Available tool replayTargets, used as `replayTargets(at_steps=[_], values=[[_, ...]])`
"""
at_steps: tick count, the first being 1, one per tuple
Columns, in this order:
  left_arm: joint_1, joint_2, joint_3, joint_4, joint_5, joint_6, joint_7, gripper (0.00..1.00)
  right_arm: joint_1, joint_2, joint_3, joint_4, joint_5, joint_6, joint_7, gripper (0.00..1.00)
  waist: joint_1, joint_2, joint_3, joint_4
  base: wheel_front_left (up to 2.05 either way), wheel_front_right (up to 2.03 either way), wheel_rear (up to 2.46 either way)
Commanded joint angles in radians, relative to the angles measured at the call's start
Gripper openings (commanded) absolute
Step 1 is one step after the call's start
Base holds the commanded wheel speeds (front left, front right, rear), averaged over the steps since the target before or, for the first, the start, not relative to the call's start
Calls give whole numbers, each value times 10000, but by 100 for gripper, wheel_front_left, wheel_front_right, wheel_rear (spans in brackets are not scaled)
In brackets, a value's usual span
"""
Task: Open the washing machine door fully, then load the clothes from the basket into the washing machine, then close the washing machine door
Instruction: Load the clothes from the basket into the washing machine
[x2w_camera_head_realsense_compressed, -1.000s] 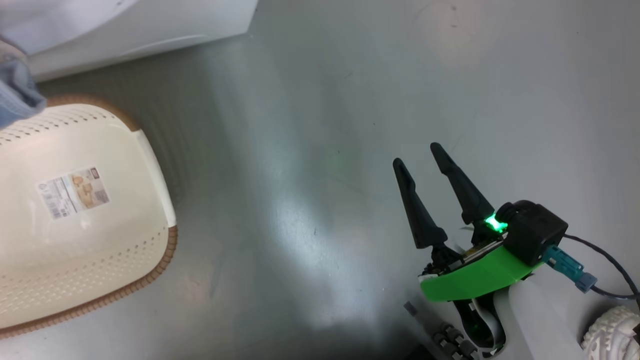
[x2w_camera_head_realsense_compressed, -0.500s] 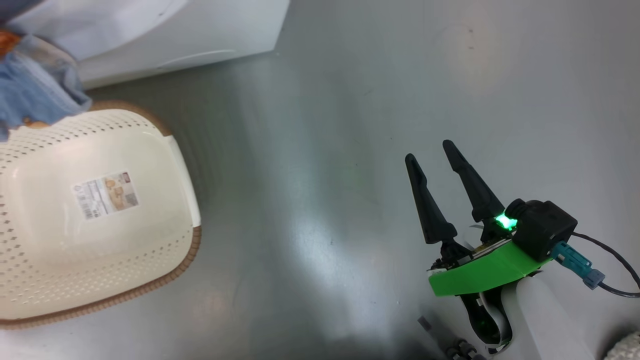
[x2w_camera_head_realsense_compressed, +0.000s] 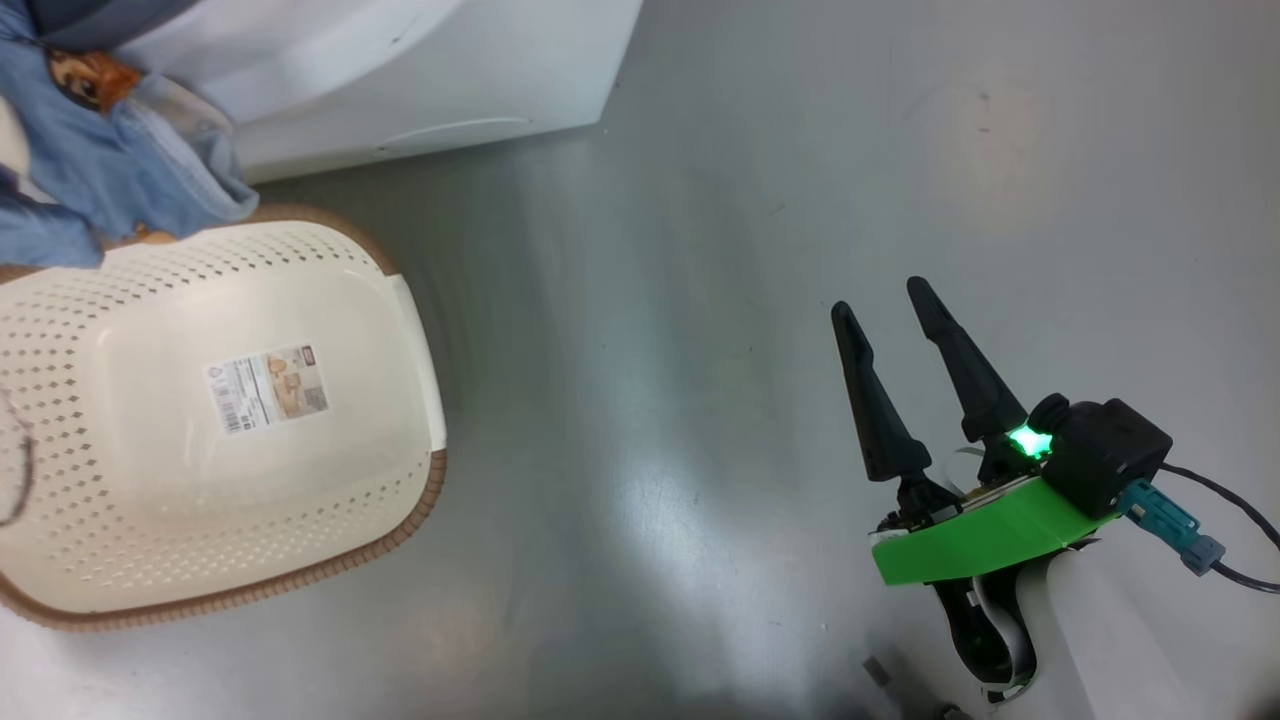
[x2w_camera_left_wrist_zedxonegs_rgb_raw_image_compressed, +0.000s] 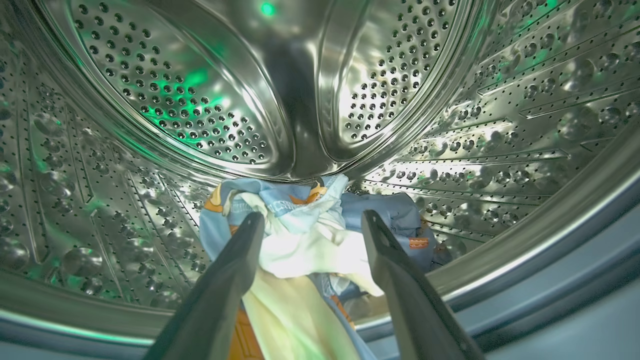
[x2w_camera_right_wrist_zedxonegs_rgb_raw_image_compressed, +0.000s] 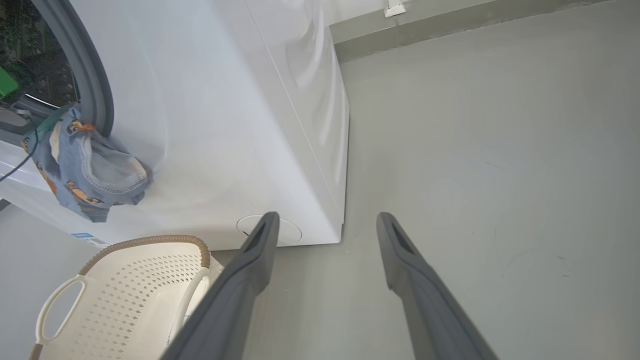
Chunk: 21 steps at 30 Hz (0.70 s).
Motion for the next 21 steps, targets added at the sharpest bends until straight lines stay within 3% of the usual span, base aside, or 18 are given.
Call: replayTargets(at_steps=[1,13,21], values=[[322,475,242,-339,-162,-32,-88,100,153,20,183,-146,-53,62,-48,100,0,-1,-80,62,0,0,0],[2467,507,1010,-2641,-185,301,-121,100,202,20,82,-101,-115,62,-48,100,0,-1,-353,213,0,0,0],[4870,249,2476,-5181,395,645,-122,100,231,20,8,-120,-161,62,-48,100,0,-1,-437,285,0,0,0]])
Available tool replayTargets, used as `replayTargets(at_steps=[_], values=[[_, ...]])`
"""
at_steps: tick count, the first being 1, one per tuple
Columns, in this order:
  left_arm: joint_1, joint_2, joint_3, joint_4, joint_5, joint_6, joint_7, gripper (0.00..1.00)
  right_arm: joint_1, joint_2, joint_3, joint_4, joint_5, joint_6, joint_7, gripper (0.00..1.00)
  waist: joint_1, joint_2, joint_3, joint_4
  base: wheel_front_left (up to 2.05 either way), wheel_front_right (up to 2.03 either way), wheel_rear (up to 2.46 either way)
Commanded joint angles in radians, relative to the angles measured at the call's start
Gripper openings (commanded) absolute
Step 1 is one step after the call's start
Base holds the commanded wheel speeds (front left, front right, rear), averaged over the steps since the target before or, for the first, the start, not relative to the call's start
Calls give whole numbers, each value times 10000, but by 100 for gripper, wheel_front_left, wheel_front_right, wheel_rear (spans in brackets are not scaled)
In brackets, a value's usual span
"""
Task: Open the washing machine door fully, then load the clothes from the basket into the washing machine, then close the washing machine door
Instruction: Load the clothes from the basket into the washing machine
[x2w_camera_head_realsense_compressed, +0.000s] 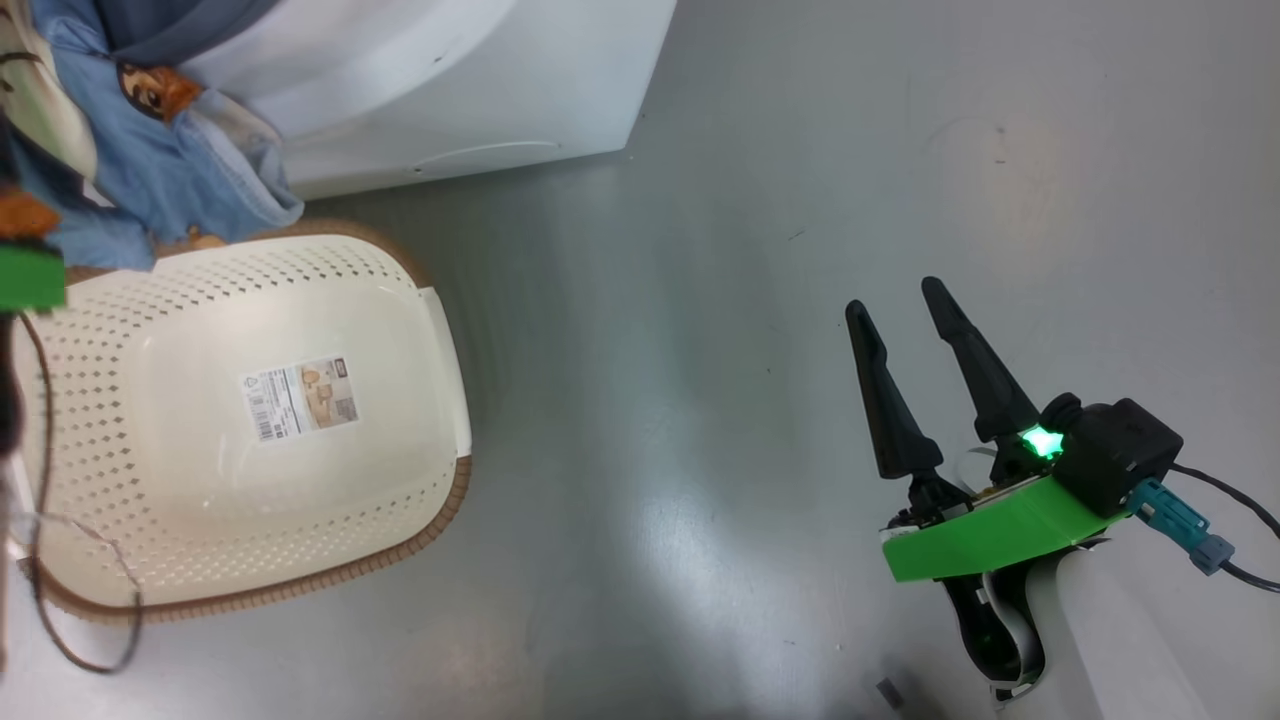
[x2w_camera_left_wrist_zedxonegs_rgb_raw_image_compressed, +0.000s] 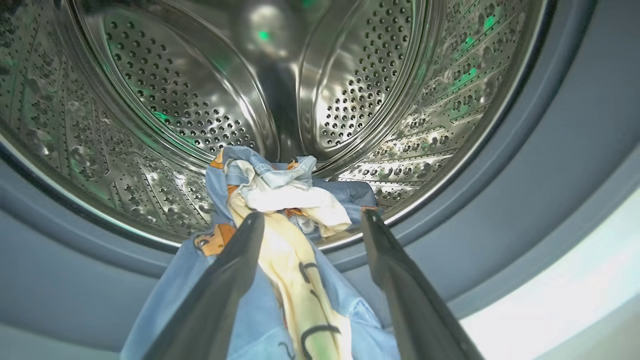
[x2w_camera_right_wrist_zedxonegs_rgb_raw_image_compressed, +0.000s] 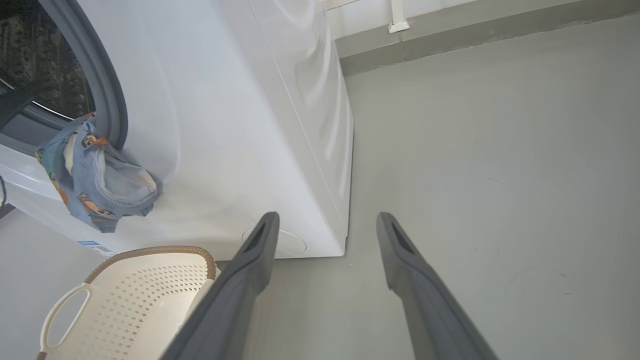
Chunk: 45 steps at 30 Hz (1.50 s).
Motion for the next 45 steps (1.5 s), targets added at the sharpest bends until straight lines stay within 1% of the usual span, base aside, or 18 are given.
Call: replayTargets(at_steps=[1,7,13,21,26,36,45], values=[[263,454,425,-356,140,112,-48,100,228,36,224,-206,-79,62,-48,100,0,0,-5,16,0,0,0],[1829,13,1442,-1608,669,20,-48,100,226,36,197,-263,-94,62,-48,100,0,0,36,101,0,0,0],[3068,-592,2244,-2403,1103,-166,-48,100,242,36,158,-248,-158,62,-48,100,0,0,53,212,0,0,0],[4534,-1366,2996,-2645,1562,-371,-49,100,185,36,202,-183,-264,62,-48,100,0,0,40,301,0,0,0],[5166,-1745,3295,-2726,1787,-460,-49,100,194,36,167,-159,-348,62,-48,100,0,0,35,346,0,0,0],[6284,-2608,3511,-2564,2163,-547,-49,100,151,36,247,-72,-436,62,-48,100,0,0,-33,308,0,0,0],[6901,-2866,3616,-2501,2295,-572,-49,100,178,36,257,-25,-410,62,-48,100,0,0,-131,280,0,0,0]])
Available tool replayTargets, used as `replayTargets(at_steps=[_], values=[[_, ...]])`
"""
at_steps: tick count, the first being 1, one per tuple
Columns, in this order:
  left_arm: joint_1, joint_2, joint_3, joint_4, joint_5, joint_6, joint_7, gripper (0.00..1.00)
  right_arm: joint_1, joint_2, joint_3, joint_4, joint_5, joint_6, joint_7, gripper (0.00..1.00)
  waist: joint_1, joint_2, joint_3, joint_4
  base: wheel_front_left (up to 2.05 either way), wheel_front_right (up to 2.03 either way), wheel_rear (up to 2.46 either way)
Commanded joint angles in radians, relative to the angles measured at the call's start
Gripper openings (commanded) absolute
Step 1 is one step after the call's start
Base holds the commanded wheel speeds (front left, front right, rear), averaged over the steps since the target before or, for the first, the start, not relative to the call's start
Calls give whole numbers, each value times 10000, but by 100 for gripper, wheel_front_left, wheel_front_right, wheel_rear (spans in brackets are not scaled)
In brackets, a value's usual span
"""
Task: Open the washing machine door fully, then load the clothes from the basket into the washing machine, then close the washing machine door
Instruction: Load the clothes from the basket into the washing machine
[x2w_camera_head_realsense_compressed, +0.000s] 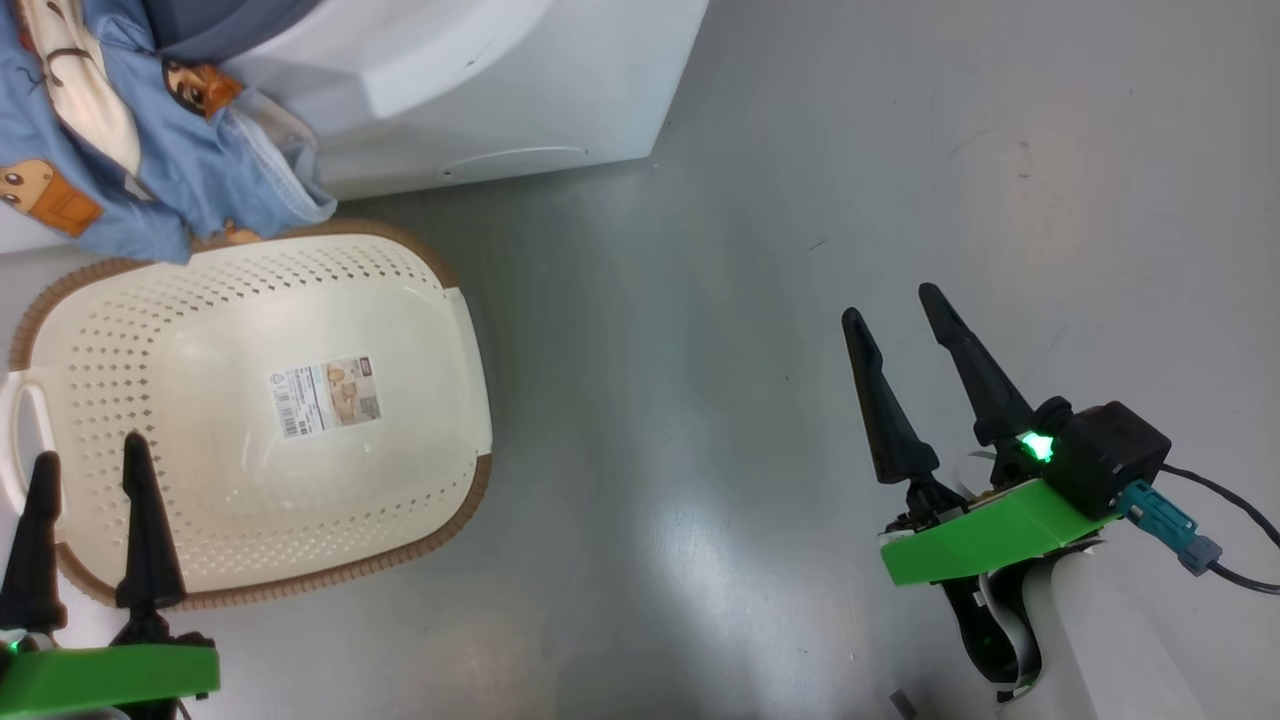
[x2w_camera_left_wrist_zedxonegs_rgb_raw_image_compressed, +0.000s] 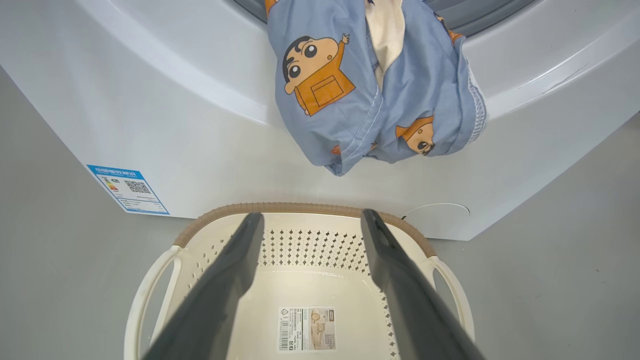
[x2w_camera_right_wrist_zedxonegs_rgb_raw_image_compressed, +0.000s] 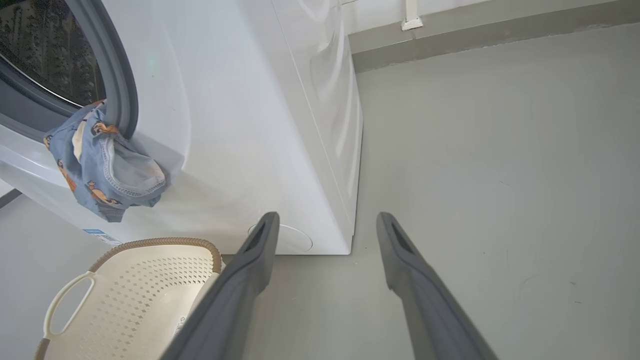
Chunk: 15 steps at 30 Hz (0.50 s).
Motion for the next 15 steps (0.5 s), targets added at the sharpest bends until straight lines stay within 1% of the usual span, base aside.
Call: replayTargets(at_steps=[1,10,15], values=[[308,179,390,-173,71,-28,-49,100,180,57,283,-178,-57,62,-48,100,0,0,-12,-11,0,0,0],[455,212,416,-195,108,-31,-49,100,256,57,271,-170,-38,62,-48,100,0,0,-111,-80,0,0,0],[181,290,200,-242,-62,-31,-49,100,266,57,271,-187,-37,62,-48,100,0,0,-75,-76,0,0,0]])
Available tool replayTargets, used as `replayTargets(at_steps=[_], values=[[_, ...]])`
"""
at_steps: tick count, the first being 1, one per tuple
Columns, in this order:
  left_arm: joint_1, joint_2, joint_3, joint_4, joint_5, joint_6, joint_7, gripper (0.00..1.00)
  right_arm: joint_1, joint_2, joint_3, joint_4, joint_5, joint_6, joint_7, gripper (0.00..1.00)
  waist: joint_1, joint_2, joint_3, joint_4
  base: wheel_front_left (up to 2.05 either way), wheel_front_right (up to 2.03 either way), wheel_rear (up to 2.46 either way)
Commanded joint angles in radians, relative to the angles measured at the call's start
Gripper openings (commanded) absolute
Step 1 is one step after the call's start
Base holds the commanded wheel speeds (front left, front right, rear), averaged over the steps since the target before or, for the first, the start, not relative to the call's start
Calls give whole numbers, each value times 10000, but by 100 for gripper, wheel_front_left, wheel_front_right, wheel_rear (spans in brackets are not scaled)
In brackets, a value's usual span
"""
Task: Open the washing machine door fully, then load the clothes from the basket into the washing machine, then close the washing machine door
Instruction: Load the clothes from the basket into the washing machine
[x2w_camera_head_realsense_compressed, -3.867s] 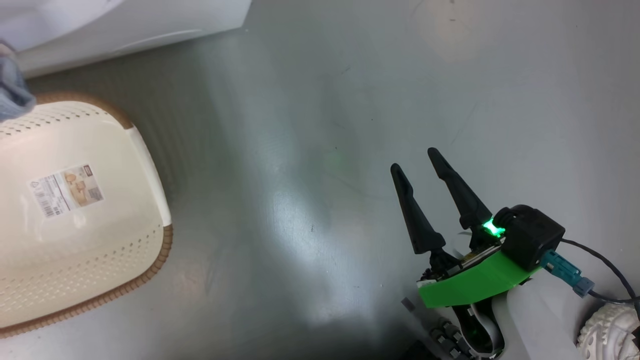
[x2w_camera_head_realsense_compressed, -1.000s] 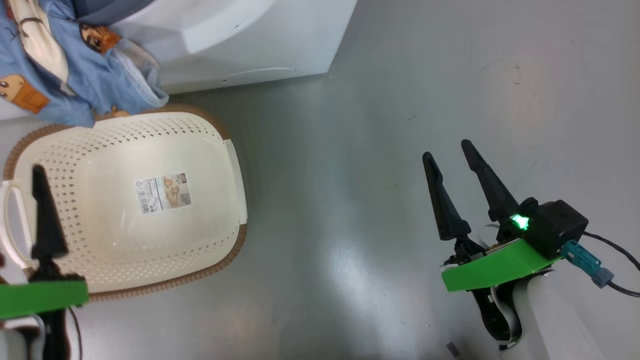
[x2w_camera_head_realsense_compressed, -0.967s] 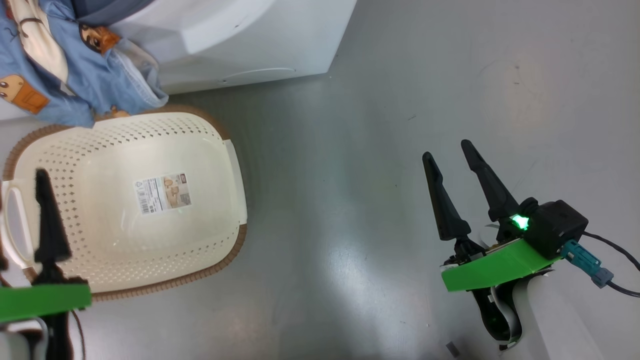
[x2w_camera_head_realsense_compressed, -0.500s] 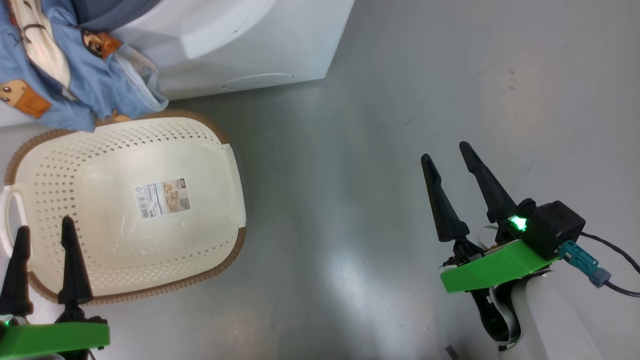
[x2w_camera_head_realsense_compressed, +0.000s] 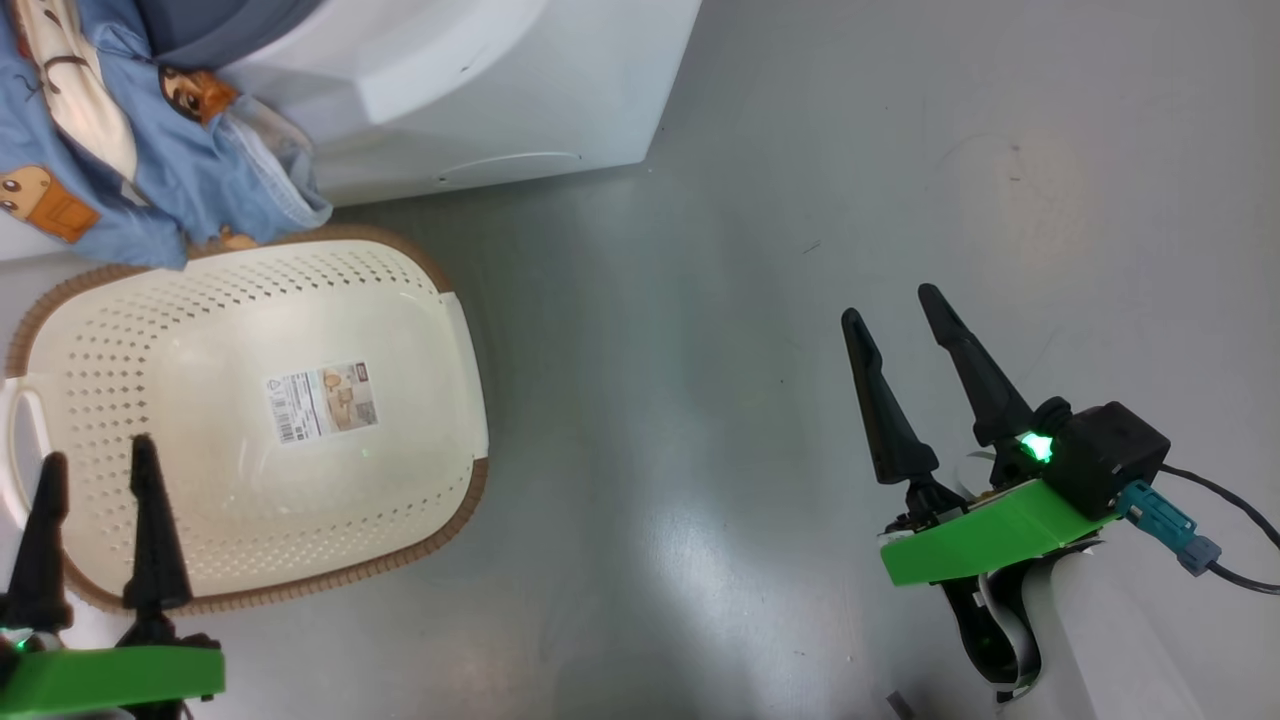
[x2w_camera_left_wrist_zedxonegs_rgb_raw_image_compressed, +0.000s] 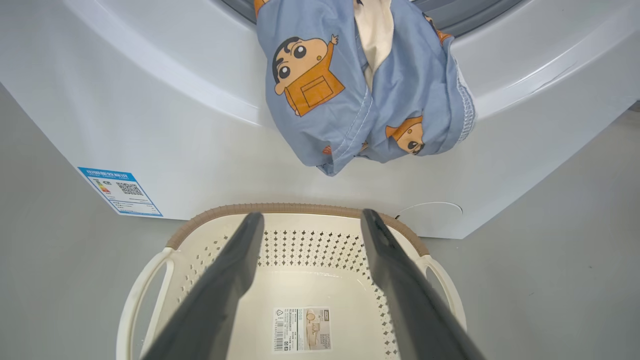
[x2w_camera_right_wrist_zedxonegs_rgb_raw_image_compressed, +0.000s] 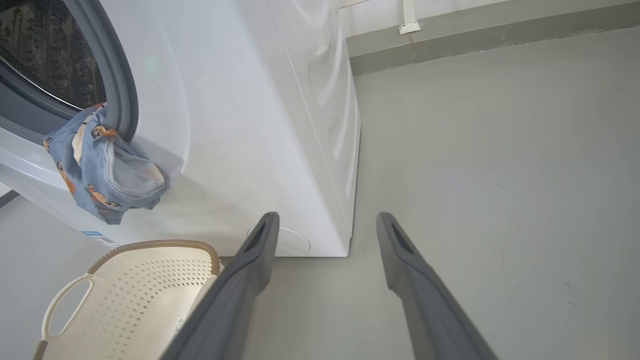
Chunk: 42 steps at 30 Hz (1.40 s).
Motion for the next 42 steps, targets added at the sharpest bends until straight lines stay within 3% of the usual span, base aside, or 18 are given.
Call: replayTargets(at_steps=[1,14,30,42], values=[[-30,295,212,-200,-110,-31,-49,100,255,57,277,-198,-29,62,-48,100,0,0,16,0,0,0,0],[-2169,873,-816,832,-974,-32,-49,100,167,57,384,-225,106,62,-48,100,0,0,205,-245,0,0,0],[-4249,1829,-2058,2511,-2998,-32,-49,100,114,57,490,-327,213,62,-48,100,0,0,809,-546,0,0,0],[-5312,2210,-2364,3026,-3854,-32,-49,100,46,57,492,-399,224,62,-48,100,0,0,1209,-539,0,0,0]])
